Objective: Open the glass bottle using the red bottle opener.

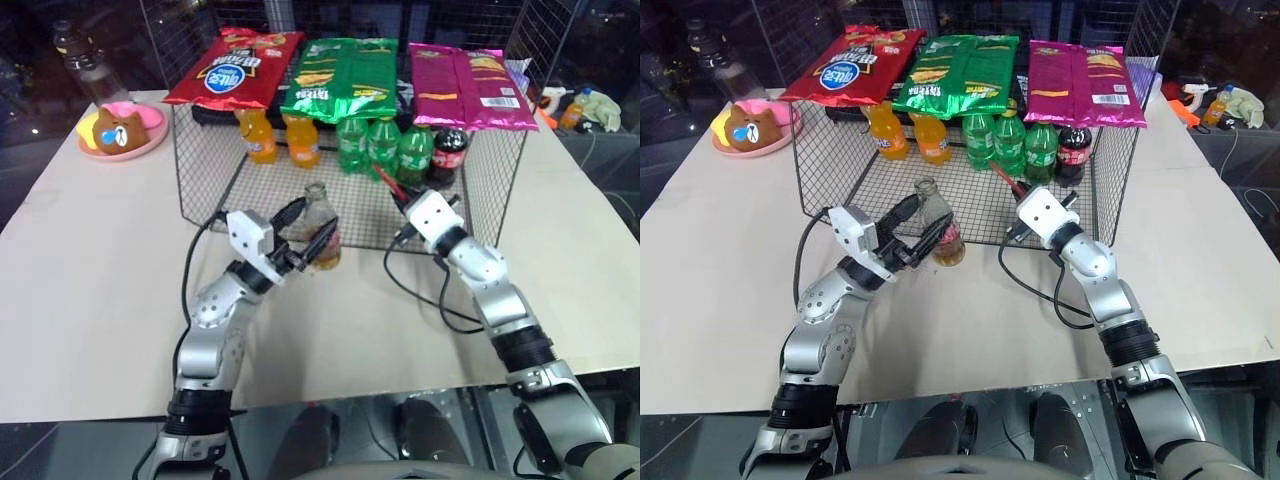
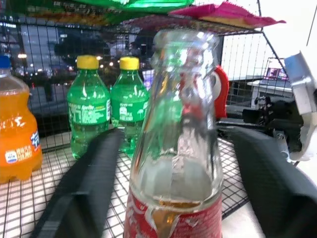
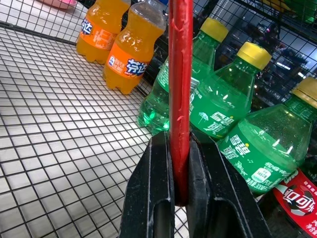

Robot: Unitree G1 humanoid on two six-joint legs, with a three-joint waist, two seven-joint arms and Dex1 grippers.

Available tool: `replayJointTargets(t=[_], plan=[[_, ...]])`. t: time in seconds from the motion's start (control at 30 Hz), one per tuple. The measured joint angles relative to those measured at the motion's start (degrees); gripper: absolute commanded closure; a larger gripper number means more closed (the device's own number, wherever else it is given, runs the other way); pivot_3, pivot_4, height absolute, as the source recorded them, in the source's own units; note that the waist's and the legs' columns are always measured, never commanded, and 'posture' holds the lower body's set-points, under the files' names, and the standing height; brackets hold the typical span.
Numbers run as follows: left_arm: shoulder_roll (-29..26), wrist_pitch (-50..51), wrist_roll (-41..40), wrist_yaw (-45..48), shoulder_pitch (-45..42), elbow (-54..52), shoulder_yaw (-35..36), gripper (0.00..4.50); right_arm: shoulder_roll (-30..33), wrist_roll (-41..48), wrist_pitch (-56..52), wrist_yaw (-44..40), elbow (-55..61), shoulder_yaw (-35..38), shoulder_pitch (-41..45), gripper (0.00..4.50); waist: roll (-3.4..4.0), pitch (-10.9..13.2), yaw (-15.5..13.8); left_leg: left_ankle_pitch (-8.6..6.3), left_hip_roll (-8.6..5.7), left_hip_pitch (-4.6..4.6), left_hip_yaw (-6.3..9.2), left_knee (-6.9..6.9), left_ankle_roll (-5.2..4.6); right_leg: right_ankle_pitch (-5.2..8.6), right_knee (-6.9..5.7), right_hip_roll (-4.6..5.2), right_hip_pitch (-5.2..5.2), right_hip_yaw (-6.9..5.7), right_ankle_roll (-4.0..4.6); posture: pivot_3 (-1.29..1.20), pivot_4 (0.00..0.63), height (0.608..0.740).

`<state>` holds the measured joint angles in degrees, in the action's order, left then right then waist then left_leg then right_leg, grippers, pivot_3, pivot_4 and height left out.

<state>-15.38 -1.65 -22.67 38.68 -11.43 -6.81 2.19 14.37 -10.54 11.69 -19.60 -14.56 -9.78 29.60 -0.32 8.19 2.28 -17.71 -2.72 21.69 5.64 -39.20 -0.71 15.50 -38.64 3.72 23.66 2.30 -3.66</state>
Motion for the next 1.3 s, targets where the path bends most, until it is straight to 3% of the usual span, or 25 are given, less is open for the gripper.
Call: replayJointTargets(t=[0.33, 0.5, 0.83, 0.97, 1.07, 1.1, 1.13, 1.2, 1.3], plan=[[-0.10, 0.01, -0.05, 0.75, 0.36, 0.51, -0.02, 0.02, 0.03, -0.15, 0.14, 0.07, -0.02, 0.00, -0.20, 4.49, 0.00, 0.00, 0.01, 0.00, 0.00, 0.00, 0.00, 0.00, 0.00, 0.00, 0.01, 0.00, 0.00, 0.00, 0.00, 0.00, 0.150, 0.740], [-2.42, 0.90, -0.13, 1.16, 5.30, -2.31, 0.48, 0.02, 2.59, 1.09, -0.48, -1.84, 2.07, 0.24, -4.53, 4.49, 0.01, 0.01, 0.00, 0.00, 0.01, 0.04, 0.01, 0.06, 0.00, 0.00, 0.09, 0.01, 0.04, 0.00, 0.00, 0.00, 0.150, 0.740], [-10.51, 2.54, -1.56, 3.01, 25.27, -12.71, 6.43, 0.02, 14.09, 19.25, -19.47, -20.53, 27.82, 1.72, -22.23, 4.49, 0.09, 0.06, -0.43, -0.04, 0.11, 0.04, 0.08, 0.30, -0.05, 0.00, 0.43, 0.28, -0.08, -0.01, 0.00, 0.00, 0.150, 0.740], [-11.08, 2.43, -0.98, 3.34, 27.57, -12.54, 6.91, 0.00, 17.66, 23.06, -27.05, -24.21, 31.88, 1.74, -25.56, 2.97, 0.08, 0.07, -0.90, -0.10, 0.11, 0.04, 0.12, 0.32, -0.16, -0.01, 0.53, 0.28, -0.14, -0.10, 0.00, 0.00, 0.150, 0.740], [-11.05, 3.14, -1.12, 2.54, 26.90, -12.91, 6.77, 0.00, 18.93, 26.56, -33.07, -24.97, 35.09, 2.17, -26.50, 1.49, 0.07, 0.07, -1.46, -0.08, 0.11, 0.04, 0.14, 0.32, -0.11, -0.01, 0.53, 0.27, -0.15, -0.17, 0.00, 0.00, 0.150, 0.740], [-11.06, 3.74, -1.17, 2.33, 26.96, -12.93, 6.77, 0.00, 19.17, 27.47, -34.41, -25.00, 35.74, 2.62, -26.98, 1.23, 0.07, 0.07, -1.56, -0.05, 0.11, 0.05, 0.14, 0.33, -0.07, -0.01, 0.56, 0.28, -0.14, -0.18, 0.00, 0.00, 0.150, 0.740], [-11.10, 4.55, -1.16, 2.07, 27.29, -12.93, 6.75, 0.00, 19.67, 28.82, -36.06, -25.02, 36.48, 3.77, -27.85, 0.45, 0.07, 0.07, -1.63, -0.06, 0.11, 0.08, 0.15, 0.34, -0.08, -0.01, 0.60, 0.28, -0.14, -0.18, 0.00, 0.00, 0.150, 0.740], [-11.27, 5.42, -1.01, 1.44, 27.51, -12.92, 6.76, 0.00, 20.84, 29.71, -36.50, -25.33, 36.84, 5.40, -29.33, 0.11, 0.07, 0.07, -1.71, -0.08, 0.09, 0.10, 0.15, 0.34, -0.10, -0.01, 0.63, 0.29, -0.14, -0.19, 0.00, 0.00, 0.150, 0.740], [-11.80, 6.35, -0.18, 0.40, 28.24, -12.89, 7.16, 0.00, 23.51, 31.15, -35.96, -27.19, 37.14, 8.96, -32.98, 0.04, 0.06, 0.07, -1.98, -0.09, 0.07, 0.12, 0.15, 0.34, -0.13, -0.01, 0.68, 0.31, -0.15, -0.22, 0.00, 0.00, 0.150, 0.740]])
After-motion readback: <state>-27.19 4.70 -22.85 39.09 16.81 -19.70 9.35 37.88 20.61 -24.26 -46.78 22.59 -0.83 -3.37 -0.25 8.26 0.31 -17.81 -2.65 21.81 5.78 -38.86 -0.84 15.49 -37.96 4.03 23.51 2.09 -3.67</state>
